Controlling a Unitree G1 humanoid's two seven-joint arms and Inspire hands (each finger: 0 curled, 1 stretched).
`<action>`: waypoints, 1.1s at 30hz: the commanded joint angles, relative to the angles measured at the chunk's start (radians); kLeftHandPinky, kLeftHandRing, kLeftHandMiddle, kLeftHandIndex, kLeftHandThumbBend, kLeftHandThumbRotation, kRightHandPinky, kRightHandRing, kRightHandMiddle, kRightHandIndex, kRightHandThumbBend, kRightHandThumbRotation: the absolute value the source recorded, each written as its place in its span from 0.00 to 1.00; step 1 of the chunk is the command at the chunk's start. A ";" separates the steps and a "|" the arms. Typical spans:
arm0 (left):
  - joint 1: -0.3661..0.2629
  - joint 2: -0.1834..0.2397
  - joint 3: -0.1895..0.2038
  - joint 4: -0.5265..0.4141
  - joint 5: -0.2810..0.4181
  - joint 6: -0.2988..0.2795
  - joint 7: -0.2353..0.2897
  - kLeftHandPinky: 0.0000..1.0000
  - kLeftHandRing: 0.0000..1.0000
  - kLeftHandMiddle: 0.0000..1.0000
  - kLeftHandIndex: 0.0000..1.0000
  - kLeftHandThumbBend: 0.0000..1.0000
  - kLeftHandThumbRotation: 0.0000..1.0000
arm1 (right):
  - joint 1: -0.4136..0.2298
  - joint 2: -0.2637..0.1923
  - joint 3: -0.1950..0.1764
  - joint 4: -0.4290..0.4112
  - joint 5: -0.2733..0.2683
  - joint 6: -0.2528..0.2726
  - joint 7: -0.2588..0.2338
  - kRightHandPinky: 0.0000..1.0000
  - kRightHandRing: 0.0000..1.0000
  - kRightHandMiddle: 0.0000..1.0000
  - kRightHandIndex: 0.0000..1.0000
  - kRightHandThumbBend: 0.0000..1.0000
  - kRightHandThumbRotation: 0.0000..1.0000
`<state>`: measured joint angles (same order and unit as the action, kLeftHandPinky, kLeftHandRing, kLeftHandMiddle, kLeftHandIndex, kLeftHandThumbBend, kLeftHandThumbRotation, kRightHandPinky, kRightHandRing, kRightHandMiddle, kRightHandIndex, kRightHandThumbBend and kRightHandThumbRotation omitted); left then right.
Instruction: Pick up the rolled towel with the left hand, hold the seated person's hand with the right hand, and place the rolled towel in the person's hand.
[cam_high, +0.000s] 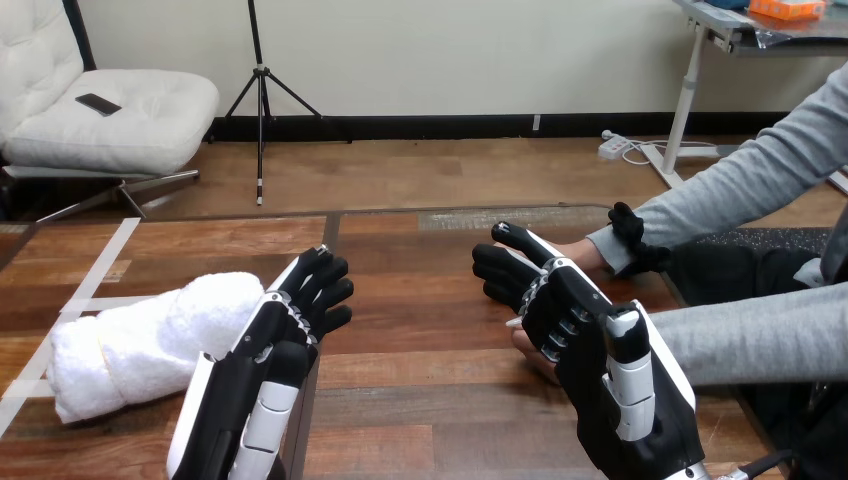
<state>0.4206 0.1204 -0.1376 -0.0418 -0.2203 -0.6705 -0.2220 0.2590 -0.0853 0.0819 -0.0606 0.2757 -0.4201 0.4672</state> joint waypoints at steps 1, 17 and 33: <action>-0.056 -0.031 0.012 0.011 0.021 -0.010 0.002 0.84 0.87 0.88 0.88 0.71 0.88 | -0.048 0.001 -0.006 -0.031 0.012 -0.006 -0.001 0.92 0.88 0.86 0.88 0.87 1.00; -0.058 -0.031 0.013 0.014 0.037 -0.015 0.006 0.85 0.87 0.88 0.88 0.69 0.88 | -0.043 0.003 -0.002 -0.037 0.010 0.001 -0.003 0.92 0.88 0.86 0.88 0.86 1.00; -0.079 -0.023 0.040 0.027 0.096 -0.036 0.036 0.84 0.88 0.88 0.88 0.70 0.87 | -0.049 0.002 -0.005 -0.029 0.015 -0.001 0.002 0.91 0.88 0.86 0.88 0.85 1.00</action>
<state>0.4152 0.1203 -0.1333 -0.0242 -0.1685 -0.6709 -0.2078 0.2590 -0.0849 0.0817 -0.0605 0.2767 -0.4199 0.4706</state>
